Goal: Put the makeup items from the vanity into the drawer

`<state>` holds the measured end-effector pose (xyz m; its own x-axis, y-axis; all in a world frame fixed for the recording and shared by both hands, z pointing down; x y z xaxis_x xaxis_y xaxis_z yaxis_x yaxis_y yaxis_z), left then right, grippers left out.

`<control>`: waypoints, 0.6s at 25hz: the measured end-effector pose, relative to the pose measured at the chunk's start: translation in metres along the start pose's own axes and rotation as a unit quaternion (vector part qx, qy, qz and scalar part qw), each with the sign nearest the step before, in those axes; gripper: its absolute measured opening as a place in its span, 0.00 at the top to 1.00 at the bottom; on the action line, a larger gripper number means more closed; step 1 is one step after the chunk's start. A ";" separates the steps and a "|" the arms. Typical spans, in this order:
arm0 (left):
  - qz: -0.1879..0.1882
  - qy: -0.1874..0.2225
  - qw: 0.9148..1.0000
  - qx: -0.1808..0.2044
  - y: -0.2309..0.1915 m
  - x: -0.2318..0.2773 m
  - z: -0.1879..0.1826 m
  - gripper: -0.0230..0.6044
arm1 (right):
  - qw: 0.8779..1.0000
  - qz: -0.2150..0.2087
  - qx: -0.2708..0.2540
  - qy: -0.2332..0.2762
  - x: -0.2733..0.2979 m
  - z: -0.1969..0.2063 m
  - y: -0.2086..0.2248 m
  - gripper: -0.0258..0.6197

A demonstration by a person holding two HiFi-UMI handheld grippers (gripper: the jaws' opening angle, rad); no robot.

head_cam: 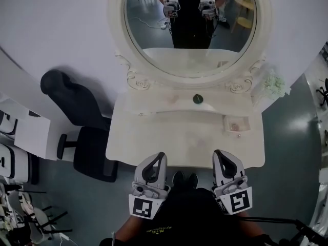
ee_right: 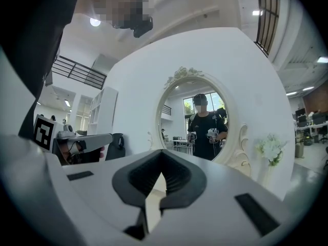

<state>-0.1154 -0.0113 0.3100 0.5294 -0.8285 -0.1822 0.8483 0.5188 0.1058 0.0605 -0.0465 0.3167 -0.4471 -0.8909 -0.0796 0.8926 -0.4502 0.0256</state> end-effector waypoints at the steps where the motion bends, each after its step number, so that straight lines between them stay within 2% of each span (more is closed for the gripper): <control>1: -0.001 0.000 1.000 0.001 0.000 0.000 0.000 0.93 | 1.000 -0.001 -0.001 0.000 0.000 0.001 0.001 0.96; 7: -0.004 0.000 1.000 0.000 -0.002 0.001 0.000 0.93 | 1.000 0.001 -0.007 -0.019 0.002 0.003 0.004 0.96; 12: -0.003 -0.001 1.000 -0.002 -0.001 0.001 0.001 0.93 | 1.000 -0.002 -0.012 -0.004 0.003 0.000 0.004 0.96; 15: -0.002 -0.004 1.000 -0.003 -0.001 0.000 0.001 0.93 | 1.000 0.000 -0.007 -0.013 0.001 0.000 0.003 0.96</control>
<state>-0.1158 -0.0120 0.3109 0.5255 -0.8324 -0.1757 0.8507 0.5162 0.0990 0.0626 -0.0492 0.3171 -0.4477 -0.8926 -0.0532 0.8935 -0.4489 0.0124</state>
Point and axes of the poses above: the fingertips, and each gripper's own axes: x forward along the fingers, y to its right, z out of its underside, the point moved 3 cm from there along -x, backward along the fingers, and after that the axes turned 12 degrees about z, right-handed, at the moved point
